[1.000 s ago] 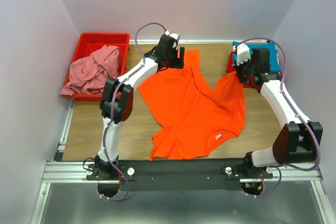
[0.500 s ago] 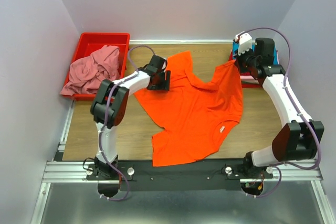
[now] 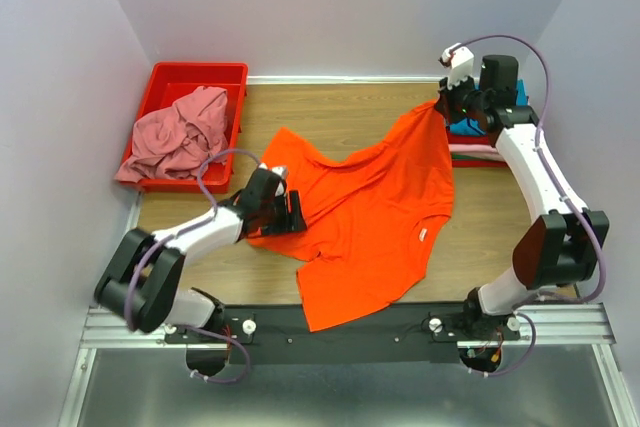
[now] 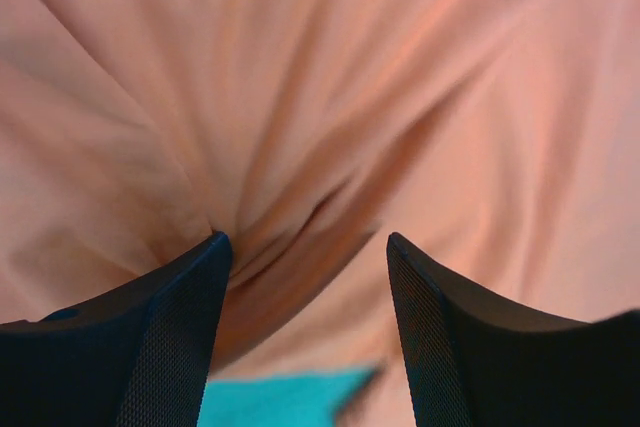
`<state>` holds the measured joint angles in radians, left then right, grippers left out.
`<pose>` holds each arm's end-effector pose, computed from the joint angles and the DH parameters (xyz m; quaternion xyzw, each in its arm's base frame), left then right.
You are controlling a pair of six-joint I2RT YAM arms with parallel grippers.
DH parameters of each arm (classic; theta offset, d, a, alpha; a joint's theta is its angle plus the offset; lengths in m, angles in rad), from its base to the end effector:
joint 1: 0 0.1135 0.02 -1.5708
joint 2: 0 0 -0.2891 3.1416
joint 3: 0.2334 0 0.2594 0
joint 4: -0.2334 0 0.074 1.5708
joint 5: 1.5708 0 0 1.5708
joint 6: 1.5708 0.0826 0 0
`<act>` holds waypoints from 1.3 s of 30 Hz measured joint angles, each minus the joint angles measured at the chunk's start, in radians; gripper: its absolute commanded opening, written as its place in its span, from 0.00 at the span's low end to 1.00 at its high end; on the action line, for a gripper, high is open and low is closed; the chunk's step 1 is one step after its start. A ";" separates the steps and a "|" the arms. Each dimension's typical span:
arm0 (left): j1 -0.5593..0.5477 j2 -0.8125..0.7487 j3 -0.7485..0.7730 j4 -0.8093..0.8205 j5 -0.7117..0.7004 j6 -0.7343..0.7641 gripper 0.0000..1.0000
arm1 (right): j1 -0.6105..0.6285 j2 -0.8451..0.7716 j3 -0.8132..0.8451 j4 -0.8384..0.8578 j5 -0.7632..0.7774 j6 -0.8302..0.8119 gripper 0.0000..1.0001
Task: Fold and stack the t-shirts
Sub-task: Flatten the tshirt out
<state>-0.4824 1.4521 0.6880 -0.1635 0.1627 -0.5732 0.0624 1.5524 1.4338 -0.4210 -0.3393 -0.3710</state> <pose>0.2620 -0.1523 0.1448 -0.0172 0.9458 -0.2253 0.2333 0.4002 0.0525 0.3542 -0.2657 0.8196 0.0705 0.5028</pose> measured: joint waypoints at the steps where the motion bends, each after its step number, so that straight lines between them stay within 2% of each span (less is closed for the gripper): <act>1: -0.015 -0.053 -0.046 -0.006 0.014 -0.023 0.71 | 0.006 0.013 0.013 0.001 -0.009 0.003 0.00; 6: -0.145 -0.292 -0.231 -0.019 0.066 -0.214 0.71 | 0.049 0.084 0.090 -0.001 -0.041 0.014 0.00; 11: -0.346 -0.521 -0.363 -0.043 0.053 -0.464 0.71 | 0.101 0.151 0.170 0.000 -0.056 0.033 0.00; 12: -0.383 -0.575 -0.369 -0.071 0.044 -0.507 0.72 | 0.115 0.161 0.180 0.001 -0.058 0.034 0.00; 14: -0.413 -0.677 -0.348 -0.132 -0.002 -0.553 0.81 | 0.139 0.171 0.185 0.001 -0.060 0.034 0.00; 17: -0.391 -0.742 -0.200 -0.221 -0.122 -0.539 0.88 | 0.166 0.182 0.185 0.000 -0.066 0.038 0.00; 18: -0.372 -0.734 -0.158 -0.229 -0.144 -0.520 0.88 | 0.172 0.186 0.185 0.000 -0.067 0.038 0.00; 21: -0.158 -0.631 0.003 -0.198 -0.158 -0.374 0.87 | 0.175 0.191 0.185 -0.001 -0.068 0.039 0.00; 24: 0.041 -0.448 0.080 -0.163 -0.171 -0.236 0.77 | 0.174 0.190 0.185 0.000 -0.066 0.039 0.01; 25: 0.082 -0.379 0.096 -0.158 -0.176 -0.200 0.76 | 0.174 0.190 0.185 0.000 -0.065 0.039 0.00; 29: 0.169 -0.132 0.154 -0.182 -0.224 -0.099 0.76 | 0.173 0.190 0.185 0.000 -0.031 0.042 0.00; 31: 0.189 -0.060 0.185 -0.192 -0.263 -0.060 0.76 | 0.173 0.190 0.184 0.000 0.004 0.043 0.00; 36: 0.195 0.037 0.283 -0.216 -0.377 0.027 0.76 | 0.173 0.190 0.181 0.000 0.087 0.047 0.00; 37: 0.195 0.062 0.311 -0.220 -0.404 0.047 0.72 | 0.172 0.191 0.179 0.000 0.102 0.048 0.00; 39: 0.195 0.114 0.354 -0.228 -0.446 0.079 0.72 | 0.170 0.191 0.176 0.000 0.121 0.049 0.00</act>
<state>-0.2878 1.5658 1.0416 -0.3916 -0.2836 -0.4946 0.2325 1.7435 1.6096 -0.4206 -0.2184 -0.3218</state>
